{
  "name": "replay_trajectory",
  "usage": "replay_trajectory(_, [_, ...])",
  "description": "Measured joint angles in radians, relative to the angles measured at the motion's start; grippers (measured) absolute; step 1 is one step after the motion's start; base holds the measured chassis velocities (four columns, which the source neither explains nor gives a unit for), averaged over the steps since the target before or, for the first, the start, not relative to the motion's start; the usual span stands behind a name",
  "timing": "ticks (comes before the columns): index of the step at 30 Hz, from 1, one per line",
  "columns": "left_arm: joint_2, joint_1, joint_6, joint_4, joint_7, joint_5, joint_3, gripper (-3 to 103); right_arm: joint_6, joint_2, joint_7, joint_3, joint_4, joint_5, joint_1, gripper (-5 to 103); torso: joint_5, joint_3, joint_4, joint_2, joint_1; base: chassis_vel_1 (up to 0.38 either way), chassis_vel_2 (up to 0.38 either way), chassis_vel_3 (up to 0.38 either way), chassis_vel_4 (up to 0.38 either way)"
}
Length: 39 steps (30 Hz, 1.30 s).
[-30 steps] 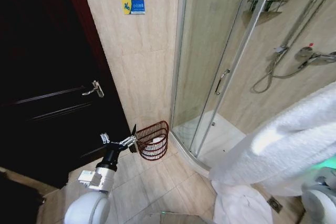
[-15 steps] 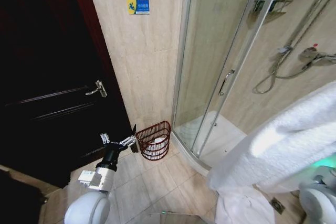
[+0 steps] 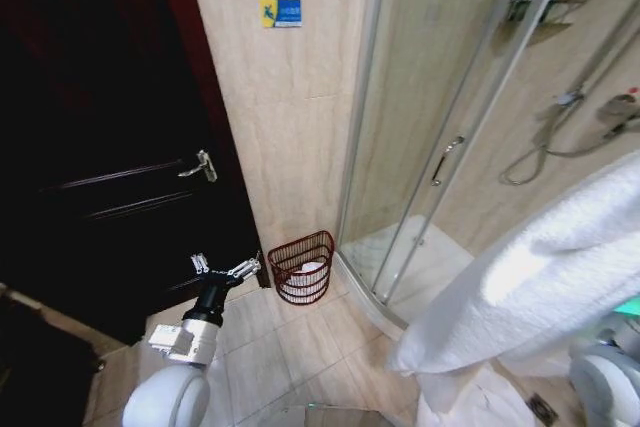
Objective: Discard the used towel into the hamper.
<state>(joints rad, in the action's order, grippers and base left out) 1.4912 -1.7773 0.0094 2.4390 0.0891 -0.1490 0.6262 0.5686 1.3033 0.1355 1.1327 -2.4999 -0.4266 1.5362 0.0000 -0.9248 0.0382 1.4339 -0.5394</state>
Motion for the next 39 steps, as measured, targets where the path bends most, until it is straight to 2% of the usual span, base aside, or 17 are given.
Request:
replay_trajectory(21, [0.0, 0.0, 0.0, 0.0, 0.0, 0.0, 0.0, 100, 0.018, -0.012, -0.006, 0.002, 0.0, -0.003, -0.01, 11, -0.0003, 0.0, 0.0003, 0.0, 0.0, 0.109, 0.11, 0.108, 0.112])
replay_trajectory(39, [0.0, 0.0, 0.0, 0.0, 0.0, 0.0, 0.0, 100, 0.005, -0.031, -0.005, -0.003, 0.0, -0.002, -0.031, 11, -0.0002, 0.0, -0.0001, 0.0, 0.0, 0.031, 0.031, -0.005, -0.009])
